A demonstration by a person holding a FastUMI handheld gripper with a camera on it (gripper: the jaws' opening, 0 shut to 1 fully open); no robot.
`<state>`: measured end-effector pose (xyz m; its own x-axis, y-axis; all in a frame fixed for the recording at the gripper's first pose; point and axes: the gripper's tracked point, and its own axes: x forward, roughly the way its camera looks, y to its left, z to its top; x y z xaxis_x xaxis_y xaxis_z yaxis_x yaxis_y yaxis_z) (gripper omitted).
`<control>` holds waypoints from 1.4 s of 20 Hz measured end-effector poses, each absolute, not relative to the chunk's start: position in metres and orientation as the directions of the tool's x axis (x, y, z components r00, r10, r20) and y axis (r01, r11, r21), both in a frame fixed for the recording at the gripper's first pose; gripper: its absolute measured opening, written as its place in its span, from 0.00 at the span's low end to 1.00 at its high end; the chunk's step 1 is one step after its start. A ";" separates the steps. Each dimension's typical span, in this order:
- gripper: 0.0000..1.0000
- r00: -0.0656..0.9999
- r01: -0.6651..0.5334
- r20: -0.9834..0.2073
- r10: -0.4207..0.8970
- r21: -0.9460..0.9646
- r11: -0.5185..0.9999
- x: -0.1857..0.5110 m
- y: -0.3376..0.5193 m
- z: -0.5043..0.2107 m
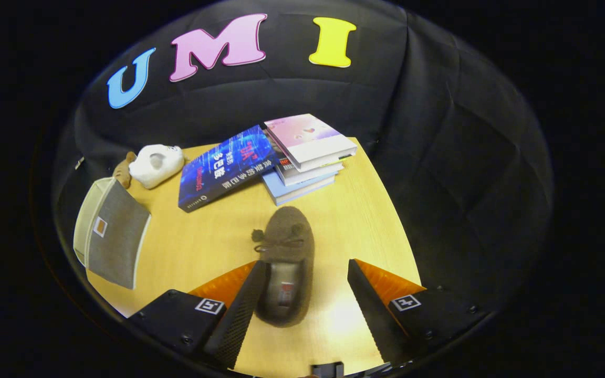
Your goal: Open the storage box then place both shoes into the box .Put the left shoe in first, then the right shoe, with the right side of both shoes facing outward in a uniform manner.
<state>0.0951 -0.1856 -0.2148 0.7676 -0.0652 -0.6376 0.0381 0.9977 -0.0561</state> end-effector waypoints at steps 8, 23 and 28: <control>0.99 0.696 -0.025 -0.716 -0.054 -0.099 0.995 0.127 -0.199 -0.289; 0.17 0.660 0.116 -0.751 -0.008 0.091 0.989 0.156 -0.188 -0.315; 0.05 0.665 0.087 -0.747 -0.009 0.065 0.994 0.151 -0.183 -0.312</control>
<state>0.1508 -0.1834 -0.3125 0.6651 -0.0093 -0.7467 0.0869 0.9941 0.0650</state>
